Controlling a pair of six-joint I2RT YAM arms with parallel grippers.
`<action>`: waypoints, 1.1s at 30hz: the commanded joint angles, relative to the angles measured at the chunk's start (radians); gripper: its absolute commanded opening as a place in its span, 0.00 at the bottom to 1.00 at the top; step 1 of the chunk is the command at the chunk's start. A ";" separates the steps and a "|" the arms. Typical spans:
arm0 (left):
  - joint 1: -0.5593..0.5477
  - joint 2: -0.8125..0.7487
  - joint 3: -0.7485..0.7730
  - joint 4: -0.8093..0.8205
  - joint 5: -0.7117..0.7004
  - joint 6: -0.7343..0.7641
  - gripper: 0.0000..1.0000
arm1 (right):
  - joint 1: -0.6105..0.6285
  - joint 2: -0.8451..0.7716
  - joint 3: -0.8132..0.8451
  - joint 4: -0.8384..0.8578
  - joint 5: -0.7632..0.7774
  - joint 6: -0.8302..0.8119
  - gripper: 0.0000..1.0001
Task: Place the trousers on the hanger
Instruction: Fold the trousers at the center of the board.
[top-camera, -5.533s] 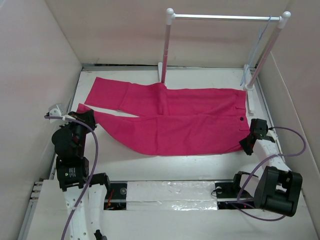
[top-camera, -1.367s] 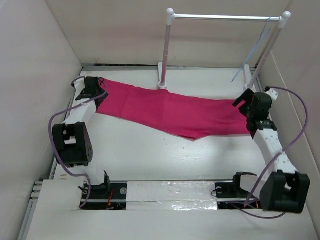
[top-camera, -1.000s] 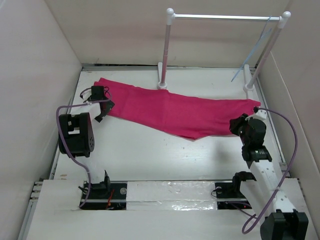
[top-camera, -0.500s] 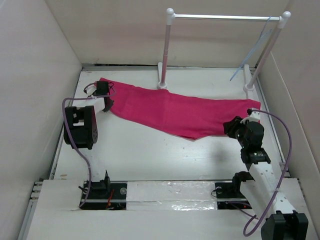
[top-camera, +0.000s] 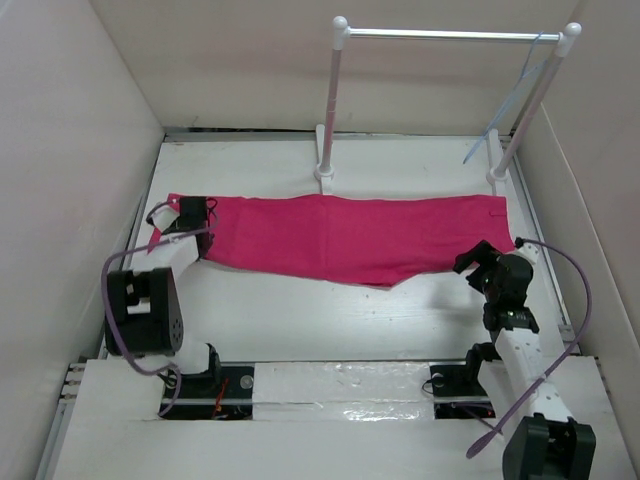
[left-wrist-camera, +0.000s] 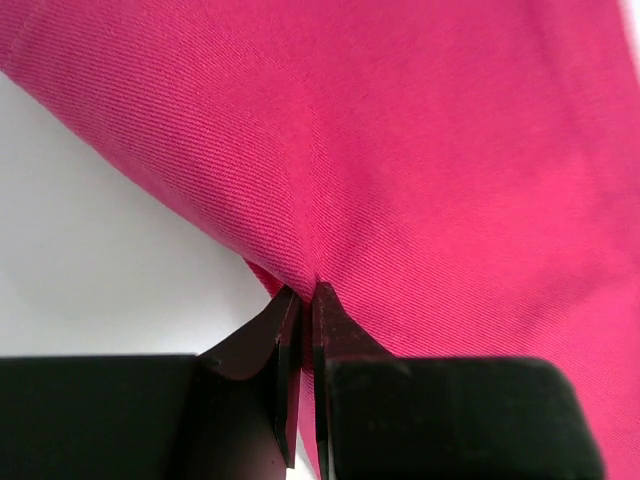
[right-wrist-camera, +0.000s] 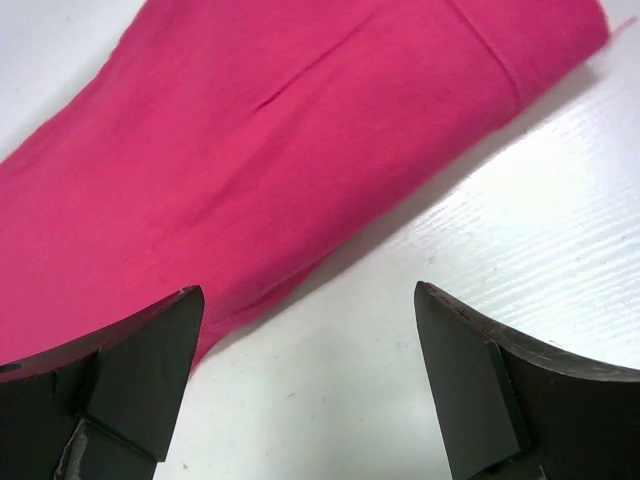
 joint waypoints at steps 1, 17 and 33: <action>0.000 -0.209 -0.088 -0.052 -0.110 -0.093 0.00 | -0.075 0.057 -0.013 0.108 -0.037 0.066 0.91; 0.010 -0.372 -0.214 0.024 -0.059 -0.120 0.00 | -0.195 0.519 0.154 0.271 -0.126 0.151 0.09; 0.010 -0.346 -0.286 0.023 -0.048 -0.217 0.65 | -0.310 -0.295 -0.047 -0.215 -0.132 0.056 0.16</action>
